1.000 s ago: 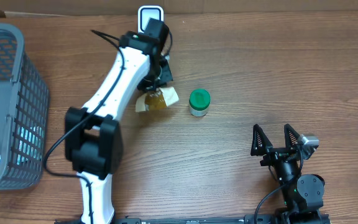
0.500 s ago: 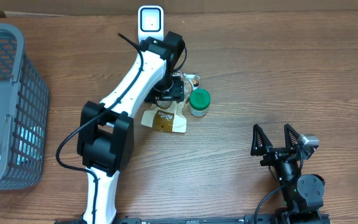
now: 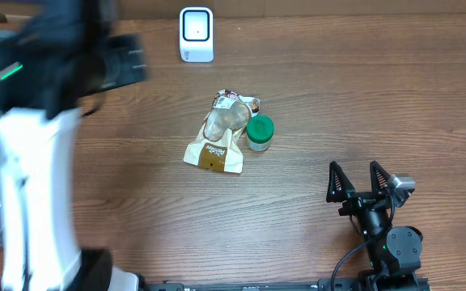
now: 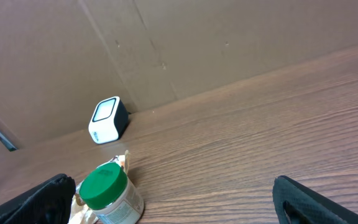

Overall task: Scan the item barcode
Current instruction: 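Reach the left gripper into the basket toward the mint-green wipes pack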

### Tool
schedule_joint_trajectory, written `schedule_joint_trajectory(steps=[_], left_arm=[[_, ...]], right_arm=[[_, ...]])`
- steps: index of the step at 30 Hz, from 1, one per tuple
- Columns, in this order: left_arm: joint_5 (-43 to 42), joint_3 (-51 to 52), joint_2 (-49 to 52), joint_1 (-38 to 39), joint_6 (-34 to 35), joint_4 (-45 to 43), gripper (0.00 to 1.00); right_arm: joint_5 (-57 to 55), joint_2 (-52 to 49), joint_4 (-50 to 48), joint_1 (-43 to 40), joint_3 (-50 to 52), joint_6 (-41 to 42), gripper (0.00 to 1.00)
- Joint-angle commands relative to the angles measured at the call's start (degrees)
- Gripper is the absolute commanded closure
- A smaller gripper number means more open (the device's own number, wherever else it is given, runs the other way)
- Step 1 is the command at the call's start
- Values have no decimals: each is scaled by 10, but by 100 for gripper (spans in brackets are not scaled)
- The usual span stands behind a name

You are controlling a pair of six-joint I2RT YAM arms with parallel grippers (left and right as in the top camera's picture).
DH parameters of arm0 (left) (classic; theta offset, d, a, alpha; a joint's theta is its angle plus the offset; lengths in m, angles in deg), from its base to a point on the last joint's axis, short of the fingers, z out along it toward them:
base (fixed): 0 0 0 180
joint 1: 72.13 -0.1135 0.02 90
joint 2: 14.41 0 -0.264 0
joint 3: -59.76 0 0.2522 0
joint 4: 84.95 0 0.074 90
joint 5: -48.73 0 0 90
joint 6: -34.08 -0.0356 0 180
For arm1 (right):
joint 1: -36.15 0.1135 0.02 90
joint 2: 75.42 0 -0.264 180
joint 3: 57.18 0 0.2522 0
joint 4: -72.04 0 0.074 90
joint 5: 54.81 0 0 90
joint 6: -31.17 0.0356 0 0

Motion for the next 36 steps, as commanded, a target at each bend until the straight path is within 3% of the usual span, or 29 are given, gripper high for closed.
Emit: schedule_joint_trajectory(steps=[1,8,14,23,29,36], left_arm=[[11,-1,-41,-140,-38,22,28],[-114,13,-28,-407,-71,20,30],[-150,68,23,-514,-71,-5,32],[-124,236,61,-550,-92,-81,29],[-131,375,63,-553,-169,-191,18],[-164,446,115,-552,-233,-247,20]], right_arm=[[3,5,-4,-2,6,-3,0],[3,5,-4,-2,6,-3,0],[3,5,-4,-2,6,-3,0],[3,5,-4,-2,6,-3,0],[3,5,-4,-2,6,-3,0],[3,5,-4,-2,6,-3,0]])
